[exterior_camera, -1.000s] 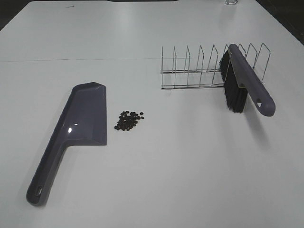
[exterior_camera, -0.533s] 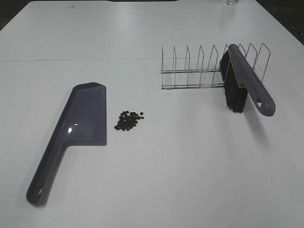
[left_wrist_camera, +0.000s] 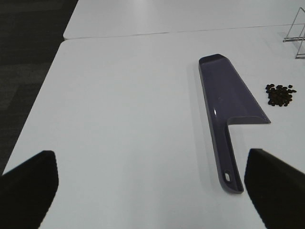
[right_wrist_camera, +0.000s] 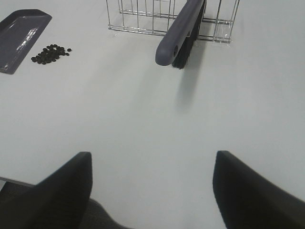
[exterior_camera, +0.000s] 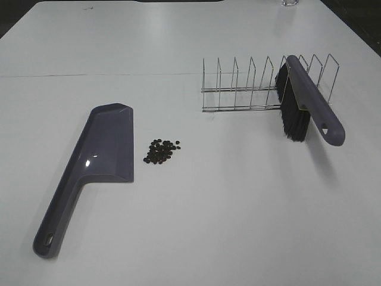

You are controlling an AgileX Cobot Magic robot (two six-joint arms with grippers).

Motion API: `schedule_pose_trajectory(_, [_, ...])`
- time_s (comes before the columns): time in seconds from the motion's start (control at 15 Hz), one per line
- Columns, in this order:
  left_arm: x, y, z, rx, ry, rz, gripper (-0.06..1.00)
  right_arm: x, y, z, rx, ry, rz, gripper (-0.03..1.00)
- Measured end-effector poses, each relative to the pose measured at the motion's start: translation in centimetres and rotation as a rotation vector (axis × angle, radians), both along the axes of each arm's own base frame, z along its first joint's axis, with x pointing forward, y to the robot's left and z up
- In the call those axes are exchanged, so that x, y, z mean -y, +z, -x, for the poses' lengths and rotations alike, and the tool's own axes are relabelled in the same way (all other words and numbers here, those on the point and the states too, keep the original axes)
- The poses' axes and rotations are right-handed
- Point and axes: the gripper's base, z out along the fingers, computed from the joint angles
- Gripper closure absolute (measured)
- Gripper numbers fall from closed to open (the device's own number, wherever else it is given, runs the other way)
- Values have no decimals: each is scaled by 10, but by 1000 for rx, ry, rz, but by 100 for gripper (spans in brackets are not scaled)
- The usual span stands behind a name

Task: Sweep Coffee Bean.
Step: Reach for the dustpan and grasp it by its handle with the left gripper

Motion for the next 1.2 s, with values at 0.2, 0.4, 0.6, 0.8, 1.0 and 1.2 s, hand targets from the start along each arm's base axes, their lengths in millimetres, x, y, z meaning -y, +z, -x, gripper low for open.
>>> schedule_pose_trajectory(0.2, [-1, 15, -20, -224, 1, 21, -5, 0, 0, 0, 0, 0, 0, 34])
schedule_pose_trajectory(0.4, [-3, 36, -59, -388, 5, 35, -5, 0, 0, 0, 0, 0, 0, 34])
schedule_pose_trajectory(0.6, [-5, 28, -87, -527, 11, 48, -5, 0, 0, 0, 0, 0, 0, 34])
schedule_pose_trajectory(0.8, [-5, 16, -110, -663, 44, 98, -5, 0, 0, 0, 0, 0, 0, 34])
schedule_pose_trajectory(1.0, [8, 2, -137, -745, 49, 128, -5, 0, 0, 0, 0, 1, -1, 34])
schedule_pose_trajectory(1.2, [31, -27, -180, -793, 20, 67, -5, 0, 0, 0, 0, 1, -1, 34])
